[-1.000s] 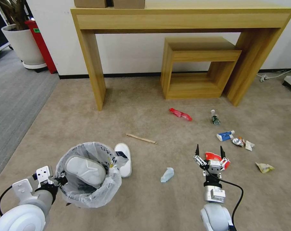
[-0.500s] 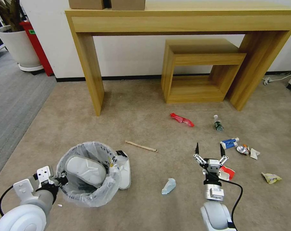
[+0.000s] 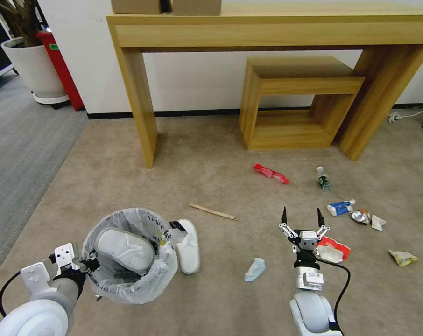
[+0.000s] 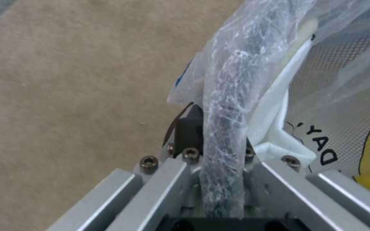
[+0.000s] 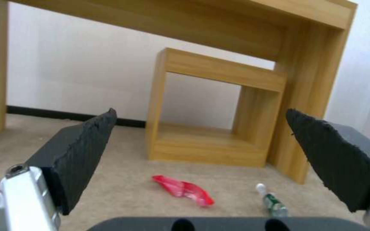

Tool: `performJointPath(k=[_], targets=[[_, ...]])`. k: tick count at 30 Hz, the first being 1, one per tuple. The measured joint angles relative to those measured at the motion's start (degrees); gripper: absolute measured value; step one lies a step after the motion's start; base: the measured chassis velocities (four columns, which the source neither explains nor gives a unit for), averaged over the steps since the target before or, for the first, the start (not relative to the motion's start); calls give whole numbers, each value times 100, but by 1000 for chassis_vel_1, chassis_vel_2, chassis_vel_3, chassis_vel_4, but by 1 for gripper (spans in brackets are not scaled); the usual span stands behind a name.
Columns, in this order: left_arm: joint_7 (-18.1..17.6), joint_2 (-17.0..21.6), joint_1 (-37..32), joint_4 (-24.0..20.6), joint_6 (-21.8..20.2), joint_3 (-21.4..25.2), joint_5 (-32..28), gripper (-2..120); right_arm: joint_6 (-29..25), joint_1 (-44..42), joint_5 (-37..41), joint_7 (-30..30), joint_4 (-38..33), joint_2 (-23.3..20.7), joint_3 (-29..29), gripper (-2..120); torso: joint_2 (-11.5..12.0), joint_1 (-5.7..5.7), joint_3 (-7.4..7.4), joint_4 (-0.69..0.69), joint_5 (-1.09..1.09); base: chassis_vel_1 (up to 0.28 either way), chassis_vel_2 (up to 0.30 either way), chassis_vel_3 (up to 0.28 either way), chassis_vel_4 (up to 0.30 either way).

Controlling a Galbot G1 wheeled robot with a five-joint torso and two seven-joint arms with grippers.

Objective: Pick up the trash bin and place the garbage on the floor into it.

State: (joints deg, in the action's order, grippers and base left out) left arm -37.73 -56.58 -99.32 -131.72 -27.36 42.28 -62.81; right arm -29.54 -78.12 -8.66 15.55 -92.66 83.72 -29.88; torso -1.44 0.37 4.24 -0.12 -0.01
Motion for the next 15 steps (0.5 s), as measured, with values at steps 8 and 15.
performJointPath(k=[8, 15], targets=[[0, 12, 3, 42, 19, -36, 18, 0, -98, 29, -322, 113, 117, 30, 6, 100, 0, 1, 1, 1, -1, 238, 247, -235, -234], [21, -4, 12, 76, 20, -71, 48, 0, -230, 76, -392, 102, 200, 80, 5, 100, 0, 0, 1, 0, 3, 57, 45, -57, -41]])
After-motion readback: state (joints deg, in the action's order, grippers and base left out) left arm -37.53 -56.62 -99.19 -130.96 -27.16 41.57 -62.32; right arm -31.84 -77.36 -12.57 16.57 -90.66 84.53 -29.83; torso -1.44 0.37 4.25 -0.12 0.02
